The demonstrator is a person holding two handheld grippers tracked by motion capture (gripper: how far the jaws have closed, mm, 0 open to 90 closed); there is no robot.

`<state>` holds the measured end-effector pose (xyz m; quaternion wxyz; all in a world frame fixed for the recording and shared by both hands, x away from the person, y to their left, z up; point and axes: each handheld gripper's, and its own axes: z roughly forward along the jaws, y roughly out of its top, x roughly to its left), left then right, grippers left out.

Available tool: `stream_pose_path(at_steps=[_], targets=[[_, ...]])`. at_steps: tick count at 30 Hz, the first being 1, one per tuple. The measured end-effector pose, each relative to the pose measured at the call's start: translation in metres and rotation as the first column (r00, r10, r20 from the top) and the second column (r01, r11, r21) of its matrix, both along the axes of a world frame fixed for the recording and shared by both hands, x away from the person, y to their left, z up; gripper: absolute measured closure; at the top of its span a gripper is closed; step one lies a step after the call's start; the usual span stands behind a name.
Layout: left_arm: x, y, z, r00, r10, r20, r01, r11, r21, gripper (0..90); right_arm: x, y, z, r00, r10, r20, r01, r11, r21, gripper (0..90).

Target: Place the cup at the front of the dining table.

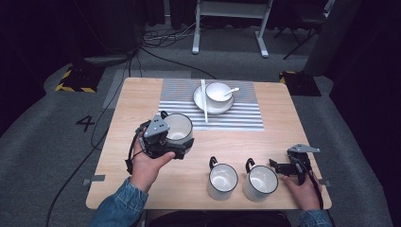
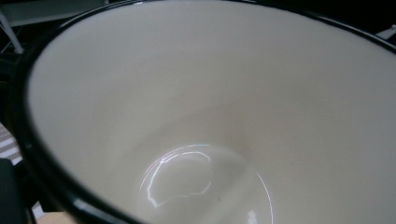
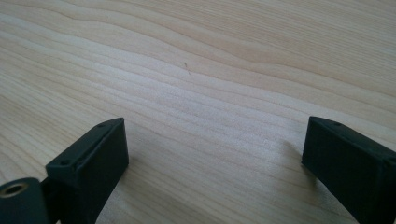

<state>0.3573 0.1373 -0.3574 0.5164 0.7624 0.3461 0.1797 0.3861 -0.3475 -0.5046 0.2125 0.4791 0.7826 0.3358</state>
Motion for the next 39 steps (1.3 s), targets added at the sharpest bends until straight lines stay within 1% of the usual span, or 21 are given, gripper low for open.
stream_pose_path(at_steps=[3, 6, 9, 11, 13, 14, 17, 23, 24, 26, 27, 28, 29, 32, 33, 34, 35, 37, 38, 39], targets=[[0.008, 0.0, 0.006, 0.9998, 0.019, 0.006, -0.019, 0.9998, -0.01, 2.4, 0.0, 0.0, 0.0, 1.0, 0.002, -0.001, -0.002, 1.0, 0.0, 7.3], [0.017, 0.0, 0.013, 0.9996, 0.026, 0.008, -0.026, 0.9996, -0.013, 2.4, 0.0, 0.0, 0.0, 1.0, -0.002, 0.0, 0.002, 1.0, 0.001, 7.5], [0.026, 0.0, 0.02, 0.9995, 0.026, 0.018, -0.026, 0.9997, -0.002, 2.4, 0.0, 0.0, 0.0, 1.0, -0.002, 0.002, 0.002, 1.0, -0.003, 7.9], [0.031, 0.0, 0.024, 0.9992, 0.032, 0.024, -0.032, 0.9995, -0.003, 2.4, 0.0, 0.0, 0.0, 1.0, -0.002, 0.003, 0.002, 1.0, -0.001, 8.3], [0.037, -0.001, 0.027, 0.9988, 0.04, 0.029, -0.04, 0.9992, -0.007, 2.4, 0.0, 0.0, 0.0, 1.0, -0.001, 0.001, 0.001, 1.0, 0.001, 8.6], [0.04, -0.001, 0.028, 0.9986, 0.044, 0.029, -0.043, 0.9989, -0.019, 2.4, 0.0, 0.0, 0.0, 1.0, -0.001, 0.001, 0.001, 1.0, 0.002, 8.7], [0.051, 0.0, 0.033, 0.9984, 0.049, 0.027, -0.048, 0.9987, -0.016, 2.4, 0.0, 0.0, 0.0, 1.0, -0.001, 0.002, 0.001, 1.0, 0.003, 8.9], [0.079, 0.001, 0.038, 0.997, 0.071, 0.029, -0.071, 0.9973, -0.02, 2.4, -0.001, 0.0, 0.0, 1.0, -0.004, 0.002, 0.004, 1.0, 0.004, 9.1], [0.084, 0.001, 0.039, 0.9971, 0.071, 0.026, -0.071, 0.9974, -0.015, 2.4, -0.001, 0.0, 0.0, 1.0, -0.006, 0.002, 0.006, 1.0, 0.005, 9.1], [0.093, 0.002, 0.039, 0.9959, 0.087, 0.024, -0.086, 0.9961, -0.02, 2.4, -0.001, 0.0, 0.0, 1.0, -0.005, 0.002, 0.005, 1.0, 0.002, 9.2], [0.098, 0.003, 0.04, 0.9957, 0.09, 0.023, -0.09, 0.9959, -0.014, 2.4, -0.001, 0.0, 0.0, 1.0, -0.005, 0.002, 0.005, 1.0, 0.004, 9.2], [0.103, 0.004, 0.04, 0.9948, 0.098, 0.028, -0.097, 0.9951, -0.019, 2.4, 0.0, -0.001, 0.0, 1.0, -0.004, 0.004, 0.004, 1.0, -0.004, 9.2], [0.108, 0.005, 0.04, 0.9944, 0.101, 0.029, -0.101, 0.9948, -0.017, 2.4, -0.001, 0.0, 0.0, 1.0, -0.005, 0.002, 0.005, 1.0, 0.004, 9.2], [0.124, 0.007, 0.041, 0.992, 0.122, 0.029, -0.122, 0.9922, -0.028, 2.4, -0.001, 0.0, 0.0, 1.0, -0.005, 0.002, 0.005, 1.0, 0.004, 9.3], [0.13, 0.008, 0.042, 0.9919, 0.123, 0.034, -0.122, 0.9922, -0.025, 2.4, 0.0, -0.001, 0.0, 1.0, -0.004, 0.004, 0.004, 1.0, -0.004, 9.2], [0.136, 0.009, 0.041, 0.9902, 0.133, 0.042, -0.132, 0.9907, -0.033, 2.4, -0.001, 0.0, 0.0, 1.0, -0.005, 0.003, 0.005, 1.0, -0.002, 9.2], [0.141, 0.01, 0.042, 0.9903, 0.134, 0.038, -0.133, 0.9907, -0.03, 2.4, -0.001, 0.0, 0.0, 1.0, -0.007, 0.002, 0.007, 1.0, 0.006, 9.2], [0.151, 0.013, 0.04, 0.9896, 0.139, 0.037, -0.138, 0.9898, -0.036, 2.4, -0.001, 0.0, 0.0, 1.0, -0.005, 0.003, 0.005, 1.0, 0.001, 9.3], [0.157, 0.014, 0.039, 0.9888, 0.144, 0.039, -0.142, 0.9889, -0.043, 2.4, -0.001, 0.0, 0.0, 1.0, -0.005, 0.003, 0.005, 1.0, 0.001, 9.2], [0.162, 0.017, 0.037, 0.9898, 0.138, 0.037, -0.135, 0.989, -0.059, 2.4, -0.001, 0.0, 0.0, 1.0, -0.005, 0.003, 0.005, 1.0, 0.001, 9.2]])
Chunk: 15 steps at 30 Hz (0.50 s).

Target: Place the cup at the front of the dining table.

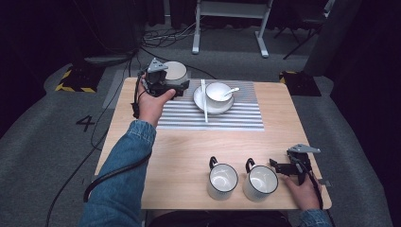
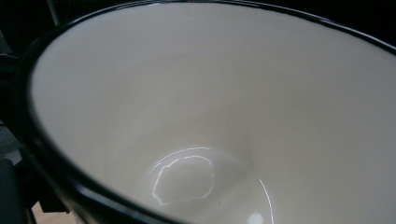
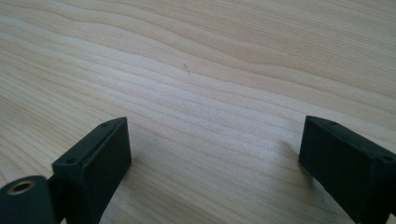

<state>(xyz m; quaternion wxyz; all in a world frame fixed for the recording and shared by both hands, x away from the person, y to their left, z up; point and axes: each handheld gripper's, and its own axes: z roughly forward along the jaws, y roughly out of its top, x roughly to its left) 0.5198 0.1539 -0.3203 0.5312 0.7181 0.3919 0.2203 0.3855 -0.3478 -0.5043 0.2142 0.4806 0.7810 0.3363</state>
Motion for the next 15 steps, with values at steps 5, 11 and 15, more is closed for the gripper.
stream_pose_path(at_steps=[5, 11, 15], targets=[[0.023, 0.005, -0.009, 0.9989, 0.047, -0.01, -0.047, 0.9985, -0.027, 2.4, 0.0, 0.0, 0.0, 1.0, -0.001, -0.001, 0.001, 1.0, 0.003, 9.2], [0.043, 0.002, -0.015, 0.9957, 0.089, -0.026, -0.089, 0.996, 0.004, 2.4, 0.0, 0.0, 0.0, 1.0, 0.0, 0.001, 0.0, 1.0, -0.005, 9.3], [0.053, 0.001, -0.021, 0.9947, 0.093, -0.043, -0.094, 0.9955, -0.012, 2.4, 0.0, 0.0, 0.0, 1.0, 0.0, 0.001, 0.0, 1.0, -0.005, 9.2]])
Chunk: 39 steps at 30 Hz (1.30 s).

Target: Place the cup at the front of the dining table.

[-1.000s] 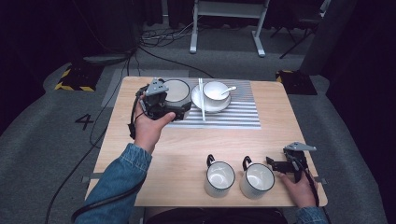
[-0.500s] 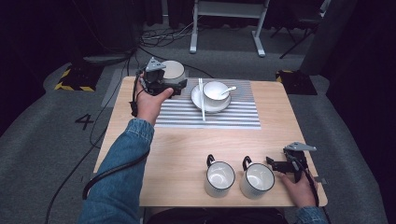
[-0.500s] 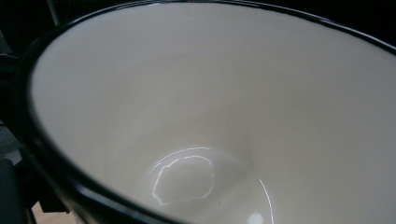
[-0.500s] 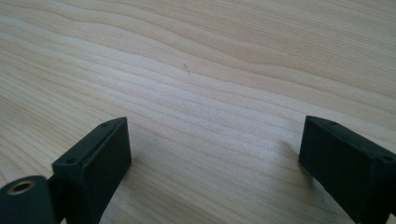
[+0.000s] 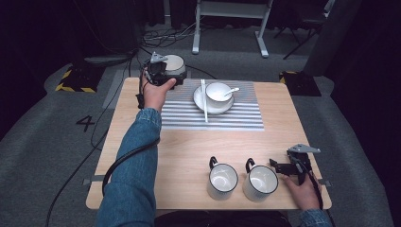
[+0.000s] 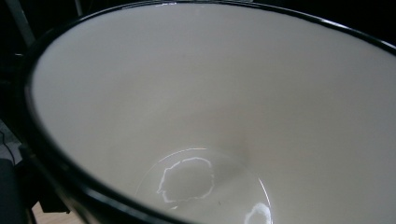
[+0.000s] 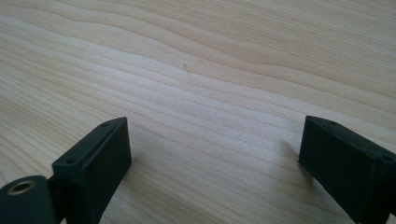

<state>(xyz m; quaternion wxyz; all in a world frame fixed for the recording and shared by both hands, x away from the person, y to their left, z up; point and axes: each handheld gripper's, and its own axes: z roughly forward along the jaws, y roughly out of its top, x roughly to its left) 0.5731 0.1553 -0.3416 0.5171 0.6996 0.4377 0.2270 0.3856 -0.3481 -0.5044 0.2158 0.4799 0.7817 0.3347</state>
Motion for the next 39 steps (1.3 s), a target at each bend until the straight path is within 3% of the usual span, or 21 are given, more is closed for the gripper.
stream_pose_path(at_steps=[1, 3, 7, 12, 14, 17, 21, 29, 30, 37, 39], targets=[[0.003, 0.001, -0.002, 1.0, -0.002, 0.01, 0.002, 1.0, 0.004, 2.4, 0.0, 0.0, 0.0, 1.0, 0.0, 0.0, 0.0, 1.0, 0.0, 9.3], [0.006, 0.0, -0.007, 0.9999, 0.006, -0.009, -0.006, 0.9999, -0.01, 2.4, 0.0, 0.0, 0.0, 1.0, 0.0, 0.0, 0.0, 1.0, 0.0, 9.3], [0.014, -0.002, -0.019, 0.9979, 0.048, -0.043, -0.046, 0.9981, 0.042, 2.4, 0.0, 0.001, 0.0, 1.0, -0.001, -0.001, 0.001, 1.0, 0.009, 9.6], [0.016, -0.006, -0.038, 0.9928, 0.087, -0.083, -0.084, 0.996, 0.03, 2.4, 0.0, 0.0, 0.0, 1.0, 0.003, 0.001, -0.003, 1.0, 0.005, 9.9], [0.016, -0.009, -0.049, 0.9904, 0.098, -0.098, -0.093, 0.9941, 0.057, 2.5, 0.0, 0.0, 0.0, 1.0, 0.005, 0.003, -0.005, 1.0, 0.004, 10.5], [0.018, -0.013, -0.064, 0.9876, 0.086, -0.132, -0.081, 0.9957, 0.045, 2.4, -0.001, 0.0, 0.0, 0.9999, 0.012, 0.008, -0.012, 1.0, 0.003, 11.3], [0.02, -0.017, -0.077, 0.9854, 0.077, -0.152, -0.068, 0.9959, 0.059, 2.5, -0.001, 0.0, 0.0, 0.9999, 0.012, 0.005, -0.012, 1.0, 0.003, 11.7], [0.022, -0.025, -0.097, 0.9797, 0.075, -0.186, -0.056, 0.9926, 0.108, 2.5, -0.001, 0.0, 0.0, 0.9999, 0.014, 0.005, -0.014, 1.0, 0.002, 11.8], [0.022, -0.027, -0.1, 0.9781, 0.072, -0.195, -0.055, 0.994, 0.095, 2.5, -0.001, 0.0, 0.0, 0.9999, 0.012, 0.006, -0.012, 1.0, 0.003, 11.8], [0.022, -0.03, -0.115, 0.9721, 0.052, -0.229, -0.026, 0.9932, 0.114, 2.5, -0.001, 0.0, 0.0, 0.9999, 0.013, 0.005, -0.013, 1.0, 0.002, 12.1], [0.023, -0.031, -0.117, 0.9664, 0.037, -0.254, -0.01, 0.9939, 0.11, 2.4, -0.001, 0.0, 0.0, 0.9999, 0.011, 0.006, -0.011, 1.0, 0.004, 12.3]])
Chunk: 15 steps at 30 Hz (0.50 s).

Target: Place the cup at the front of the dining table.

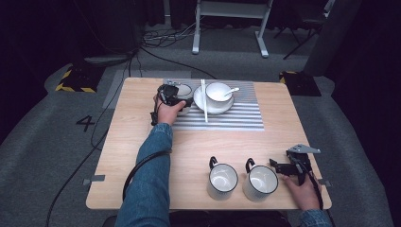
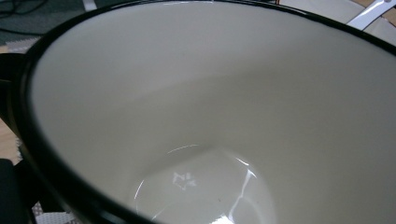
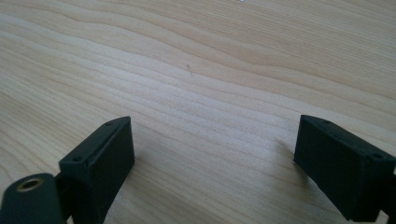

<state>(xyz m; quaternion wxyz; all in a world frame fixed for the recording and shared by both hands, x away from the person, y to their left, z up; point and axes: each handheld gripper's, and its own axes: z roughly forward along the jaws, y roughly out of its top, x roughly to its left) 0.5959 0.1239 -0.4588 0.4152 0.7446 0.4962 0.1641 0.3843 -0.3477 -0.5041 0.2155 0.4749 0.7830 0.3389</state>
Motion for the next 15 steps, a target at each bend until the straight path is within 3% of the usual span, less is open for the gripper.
stream_pose_path(at_steps=[8, 13, 15], targets=[[-0.0019, -0.0056, -0.0061, 0.9994, -0.024, -0.027, 0.024, 0.9996, 0.015, 2.4, -0.0001, 0.0, 0.0, 1.0, 0.001, 0.0, -0.001, 1.0, 0.002, 12.5], [-0.0052, -0.0092, -0.0097, 0.9992, -0.035, -0.018, 0.036, 0.9985, 0.042, 2.4, -0.0001, 0.0001, 0.0, 1.0, 0.002, 0.002, -0.002, 1.0, 0.003, 12.7], [-0.0062, -0.0073, -0.0105, 0.9987, -0.045, -0.024, 0.046, 0.9984, 0.033, 2.4, -0.0004, 0.0004, 0.0001, 1.0, 0.001, 0.0, -0.001, 1.0, 0.006, 13.0]])
